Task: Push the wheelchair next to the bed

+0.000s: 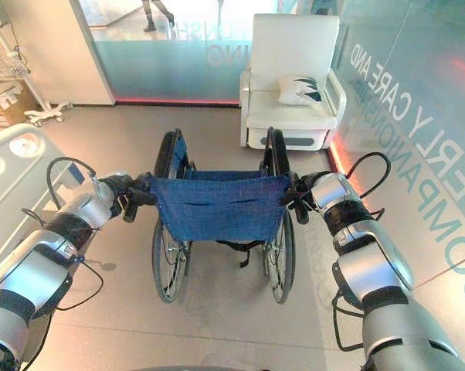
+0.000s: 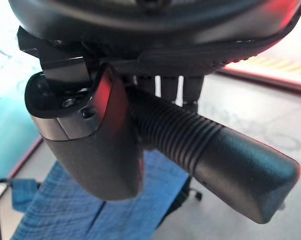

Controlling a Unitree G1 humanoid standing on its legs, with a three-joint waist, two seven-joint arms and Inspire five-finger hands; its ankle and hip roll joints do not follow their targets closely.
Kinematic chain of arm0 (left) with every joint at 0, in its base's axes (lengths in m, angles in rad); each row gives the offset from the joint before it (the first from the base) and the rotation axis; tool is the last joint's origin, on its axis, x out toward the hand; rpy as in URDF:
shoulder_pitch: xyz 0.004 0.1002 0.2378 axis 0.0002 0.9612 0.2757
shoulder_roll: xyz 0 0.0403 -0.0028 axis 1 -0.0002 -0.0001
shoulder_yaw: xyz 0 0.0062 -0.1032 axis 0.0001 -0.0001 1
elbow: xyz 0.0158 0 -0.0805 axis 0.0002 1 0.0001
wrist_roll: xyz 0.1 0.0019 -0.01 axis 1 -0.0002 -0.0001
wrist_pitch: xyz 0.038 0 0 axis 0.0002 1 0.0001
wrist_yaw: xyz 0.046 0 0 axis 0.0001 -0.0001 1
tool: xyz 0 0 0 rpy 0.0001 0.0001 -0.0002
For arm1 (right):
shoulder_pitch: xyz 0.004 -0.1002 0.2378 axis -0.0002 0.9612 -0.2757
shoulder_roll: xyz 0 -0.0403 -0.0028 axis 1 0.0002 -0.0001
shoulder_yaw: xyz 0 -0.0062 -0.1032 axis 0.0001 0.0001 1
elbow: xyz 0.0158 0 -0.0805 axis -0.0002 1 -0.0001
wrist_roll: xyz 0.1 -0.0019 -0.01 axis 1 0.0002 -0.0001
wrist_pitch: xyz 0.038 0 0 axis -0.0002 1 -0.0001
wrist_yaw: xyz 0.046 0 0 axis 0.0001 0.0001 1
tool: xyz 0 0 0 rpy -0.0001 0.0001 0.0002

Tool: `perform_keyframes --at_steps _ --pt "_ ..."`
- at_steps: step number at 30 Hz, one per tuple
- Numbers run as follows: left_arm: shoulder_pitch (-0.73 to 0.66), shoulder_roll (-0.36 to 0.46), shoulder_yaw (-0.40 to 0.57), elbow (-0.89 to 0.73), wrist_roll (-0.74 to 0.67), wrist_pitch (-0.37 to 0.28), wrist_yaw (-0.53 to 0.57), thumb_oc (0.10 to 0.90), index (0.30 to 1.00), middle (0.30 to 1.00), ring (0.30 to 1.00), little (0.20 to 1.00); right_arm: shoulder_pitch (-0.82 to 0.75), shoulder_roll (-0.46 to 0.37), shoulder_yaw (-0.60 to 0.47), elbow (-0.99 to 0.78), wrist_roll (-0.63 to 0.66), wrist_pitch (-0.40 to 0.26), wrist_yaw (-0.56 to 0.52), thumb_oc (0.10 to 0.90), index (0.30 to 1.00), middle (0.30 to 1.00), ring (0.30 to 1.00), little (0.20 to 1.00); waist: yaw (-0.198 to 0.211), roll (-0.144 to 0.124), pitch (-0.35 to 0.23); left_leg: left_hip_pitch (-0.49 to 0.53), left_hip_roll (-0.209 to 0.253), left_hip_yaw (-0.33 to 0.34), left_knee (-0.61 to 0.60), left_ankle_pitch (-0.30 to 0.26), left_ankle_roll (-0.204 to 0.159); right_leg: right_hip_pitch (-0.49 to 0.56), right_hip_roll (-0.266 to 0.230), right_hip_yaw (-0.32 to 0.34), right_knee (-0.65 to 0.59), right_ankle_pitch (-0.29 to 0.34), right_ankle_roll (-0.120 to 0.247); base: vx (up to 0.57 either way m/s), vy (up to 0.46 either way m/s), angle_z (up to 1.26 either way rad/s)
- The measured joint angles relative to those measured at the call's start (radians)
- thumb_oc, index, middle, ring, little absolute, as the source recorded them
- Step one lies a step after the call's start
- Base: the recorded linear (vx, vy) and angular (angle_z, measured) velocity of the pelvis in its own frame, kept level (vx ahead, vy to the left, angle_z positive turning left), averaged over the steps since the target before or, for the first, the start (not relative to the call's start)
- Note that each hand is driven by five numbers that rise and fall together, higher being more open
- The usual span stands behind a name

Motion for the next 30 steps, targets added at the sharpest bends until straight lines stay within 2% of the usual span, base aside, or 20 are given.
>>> perform_keyframes --at_steps 7,13,23,25,26,28,29,30 --pt "0.001 0.007 0.018 -0.017 0.003 -0.006 0.014 0.400 0.300 0.300 0.300 0.300 0.000 -0.008 0.000 -0.041 -0.046 -0.004 0.006 0.400 0.300 0.300 0.300 0.300 0.000 0.001 0.026 0.000 0.000 -0.001 0.003 0.000 0.000 0.004 0.000 -0.002 0.000 0.000 0.000 0.00 0.005 0.00" --pt "0.000 0.007 0.028 -0.020 0.000 -0.019 0.019 0.400 0.300 0.300 0.300 0.300 -0.001 -0.008 0.003 -0.045 -0.144 -0.036 0.042 0.400 0.300 0.300 0.300 0.300 0.002 0.003 0.033 -0.002 0.000 -0.002 0.003 0.000 0.000 0.004 -0.001 -0.004 0.000 0.000 0.000 0.01 0.079 0.01" --pt "-0.006 0.005 0.038 -0.033 -0.012 -0.021 0.044 0.400 0.300 0.300 0.300 0.300 -0.025 -0.007 0.003 -0.013 -0.151 -0.046 0.038 0.400 0.300 0.300 0.300 0.300 0.003 -0.002 0.056 -0.010 -0.002 -0.006 0.010 -0.002 0.001 -0.002 -0.007 -0.011 0.030 -0.007 -0.003 0.03 0.130 0.03" --pt "-0.051 -0.003 0.033 -0.019 -0.013 -0.018 0.044 0.400 0.300 0.300 0.300 0.300 -0.069 -0.015 0.003 0.011 -0.152 -0.059 0.023 0.400 0.300 0.300 0.300 0.300 -0.011 0.016 0.103 -0.055 -0.003 -0.003 0.078 -0.020 0.024 -0.093 -0.030 -0.023 0.216 -0.040 0.006 0.04 0.130 0.16" --pt "-0.087 -0.019 0.033 -0.003 -0.013 -0.015 0.042 0.400 0.300 0.300 0.300 0.300 -0.081 -0.039 0.003 0.010 -0.152 -0.067 0.004 0.400 0.300 0.300 0.300 0.300 -0.014 0.033 0.128 -0.084 -0.007 -0.007 0.098 -0.029 0.044 -0.179 -0.047 -0.025 0.376 -0.045 0.005 0.18 0.041 0.20" --pt "-0.111 -0.027 0.012 -0.007 -0.032 -0.015 0.041 0.400 0.300 0.300 0.300 0.300 -0.068 -0.061 0.003 0.012 -0.145 -0.070 -0.004 0.400 0.300 0.300 0.300 0.300 -0.030 0.015 0.161 -0.068 -0.022 -0.050 0.119 -0.037 0.064 -0.277 -0.096 0.004 0.615 -0.049 0.002 0.32 -0.071 0.28" --pt "-0.108 -0.031 -0.007 -0.016 -0.034 -0.014 0.041 0.400 0.300 0.300 0.300 0.300 -0.046 -0.067 0.003 0.010 -0.144 -0.070 -0.003 0.400 0.300 0.300 0.300 0.300 -0.029 -0.001 0.167 -0.034 -0.040 -0.087 0.108 -0.036 0.079 -0.308 -0.095 0.040 0.663 -0.071 0.001 0.30 -0.109 0.15" --pt "-0.106 -0.031 -0.012 -0.018 -0.038 -0.008 0.039 0.400 0.300 0.300 0.300 0.300 -0.036 -0.065 0.002 0.009 -0.143 -0.070 -0.004 0.400 0.300 0.300 0.300 0.300 -0.025 -0.003 0.170 -0.023 -0.043 -0.090 0.106 -0.039 0.082 -0.310 -0.084 0.047 0.634 -0.074 -0.004 0.41 -0.189 0.00"
